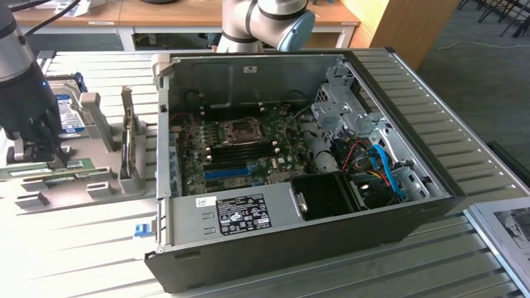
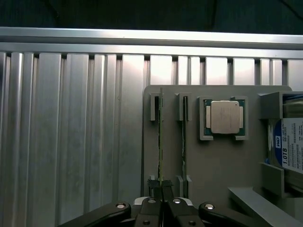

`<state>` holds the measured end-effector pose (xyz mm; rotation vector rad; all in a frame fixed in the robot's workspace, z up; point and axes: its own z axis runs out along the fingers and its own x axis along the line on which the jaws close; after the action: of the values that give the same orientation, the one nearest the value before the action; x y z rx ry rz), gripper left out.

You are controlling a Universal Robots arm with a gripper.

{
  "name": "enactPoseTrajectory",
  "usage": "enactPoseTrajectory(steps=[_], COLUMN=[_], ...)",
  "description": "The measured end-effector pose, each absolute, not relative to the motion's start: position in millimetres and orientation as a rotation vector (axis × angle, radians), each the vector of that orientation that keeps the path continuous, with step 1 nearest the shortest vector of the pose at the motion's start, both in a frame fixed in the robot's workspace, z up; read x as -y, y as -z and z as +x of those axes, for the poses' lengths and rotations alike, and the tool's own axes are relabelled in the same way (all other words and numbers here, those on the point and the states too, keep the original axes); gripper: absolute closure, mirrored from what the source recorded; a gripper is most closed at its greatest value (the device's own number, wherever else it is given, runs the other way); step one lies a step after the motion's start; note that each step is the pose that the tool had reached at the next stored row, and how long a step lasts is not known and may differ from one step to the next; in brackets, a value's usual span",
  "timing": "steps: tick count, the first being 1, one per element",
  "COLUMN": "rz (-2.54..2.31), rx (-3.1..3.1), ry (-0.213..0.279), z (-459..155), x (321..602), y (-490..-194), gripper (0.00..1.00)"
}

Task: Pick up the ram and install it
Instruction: 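Pick up the ram and move it above insertion slot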

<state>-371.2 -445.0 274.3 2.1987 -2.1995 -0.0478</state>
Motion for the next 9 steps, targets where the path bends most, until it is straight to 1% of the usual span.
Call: enactPoseTrajectory(steps=[9], rz=[2.199], rx=[2.199], ry=[0.048], z=[-371.2], x=[445.0], y=[-281.5], gripper=[0.88])
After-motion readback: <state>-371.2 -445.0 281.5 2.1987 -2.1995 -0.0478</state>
